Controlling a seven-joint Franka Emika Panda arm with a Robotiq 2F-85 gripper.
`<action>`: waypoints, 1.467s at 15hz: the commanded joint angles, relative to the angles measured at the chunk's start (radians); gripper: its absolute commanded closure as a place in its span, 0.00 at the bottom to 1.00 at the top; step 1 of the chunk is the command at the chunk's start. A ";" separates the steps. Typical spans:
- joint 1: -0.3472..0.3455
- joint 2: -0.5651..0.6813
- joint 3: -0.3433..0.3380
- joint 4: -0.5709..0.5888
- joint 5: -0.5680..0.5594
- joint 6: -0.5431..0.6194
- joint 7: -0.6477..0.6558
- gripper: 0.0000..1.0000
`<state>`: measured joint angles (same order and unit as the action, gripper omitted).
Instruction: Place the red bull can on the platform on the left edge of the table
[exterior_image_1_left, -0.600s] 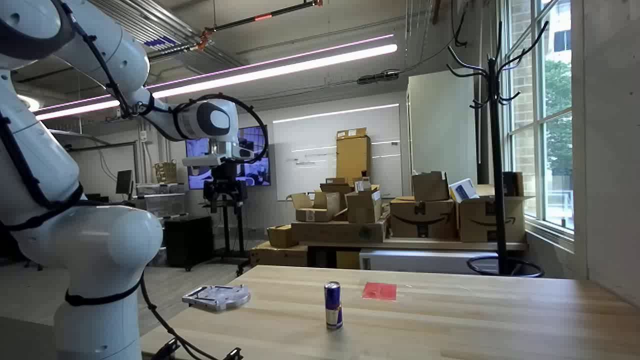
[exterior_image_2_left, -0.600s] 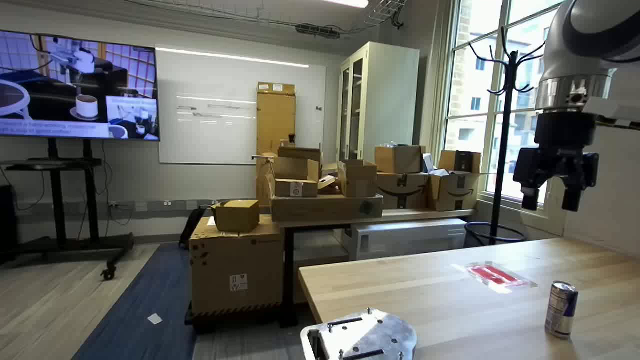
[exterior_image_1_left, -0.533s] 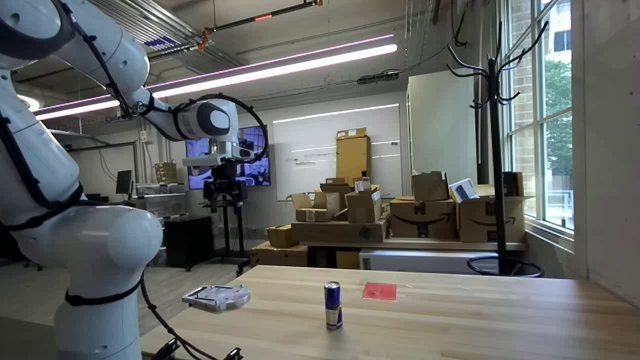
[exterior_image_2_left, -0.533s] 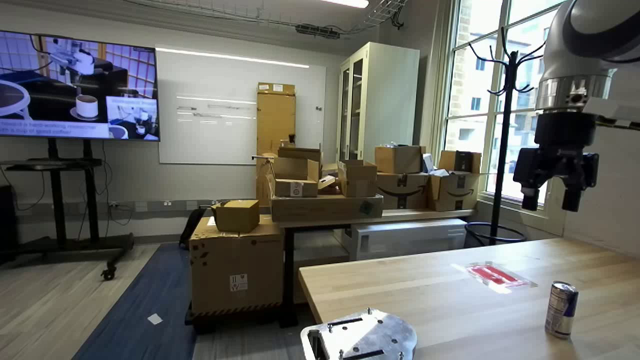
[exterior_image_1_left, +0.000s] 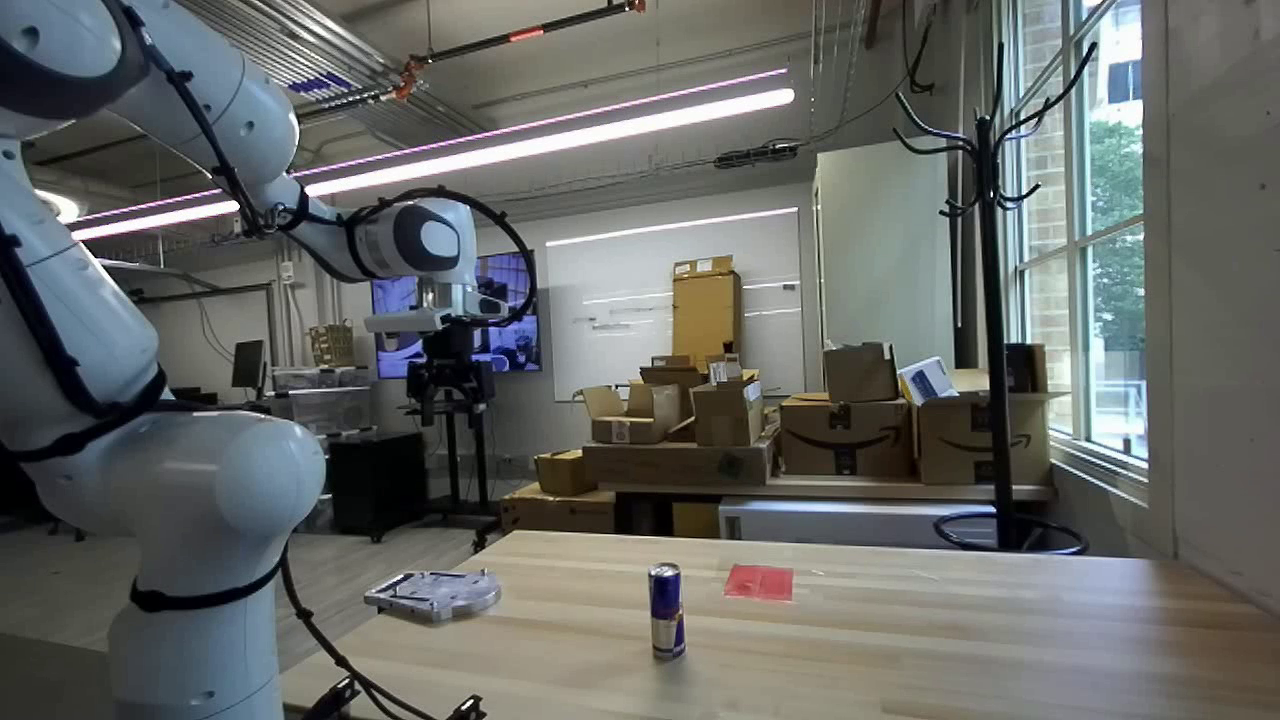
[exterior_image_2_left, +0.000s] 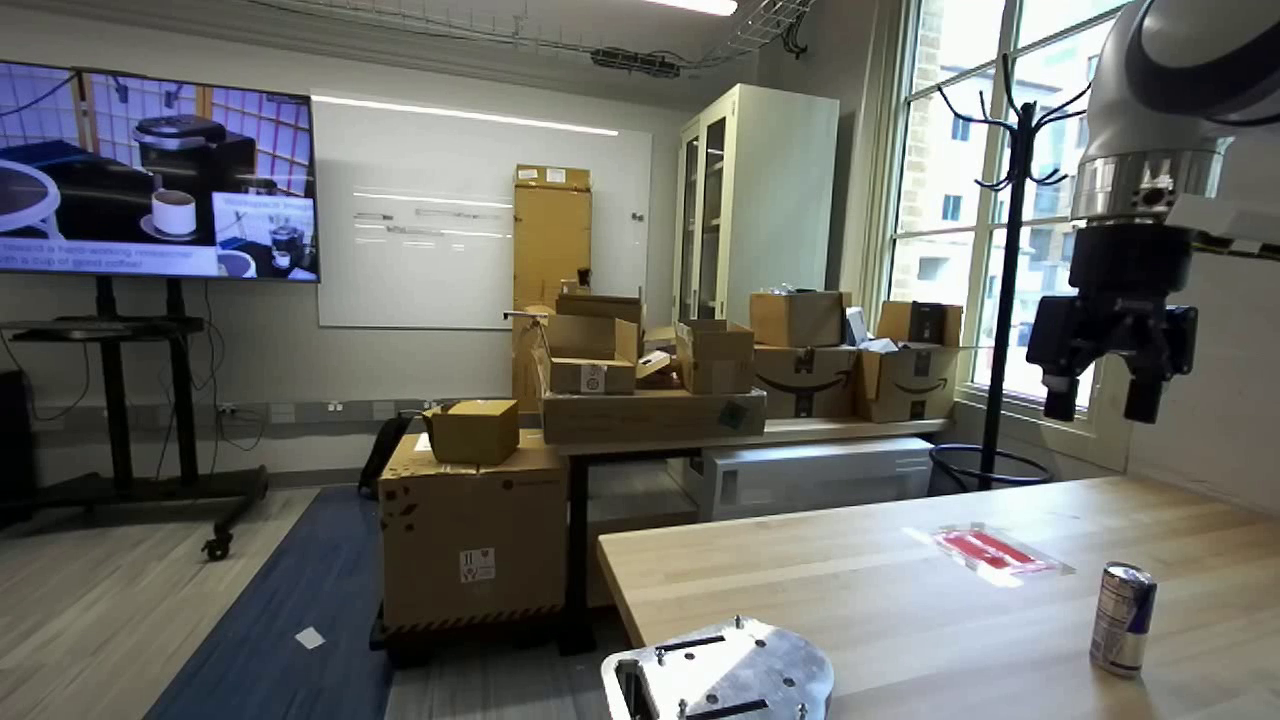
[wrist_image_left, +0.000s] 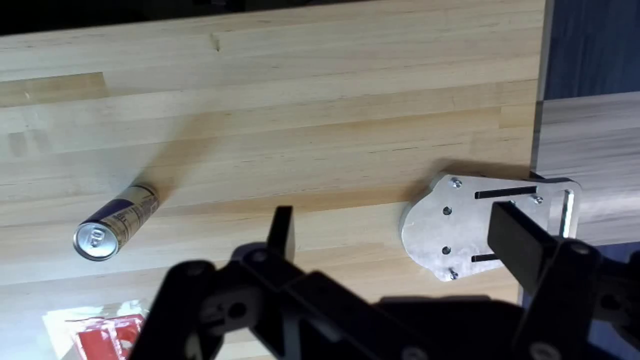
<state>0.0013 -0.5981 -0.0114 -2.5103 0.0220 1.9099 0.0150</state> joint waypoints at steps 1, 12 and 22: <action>-0.003 0.000 0.003 0.002 0.001 -0.002 -0.002 0.00; -0.063 0.159 -0.124 0.102 0.029 0.056 -0.034 0.00; -0.224 0.460 -0.283 0.252 0.014 0.260 0.009 0.00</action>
<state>-0.1842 -0.2478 -0.2856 -2.3322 0.0285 2.1638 0.0153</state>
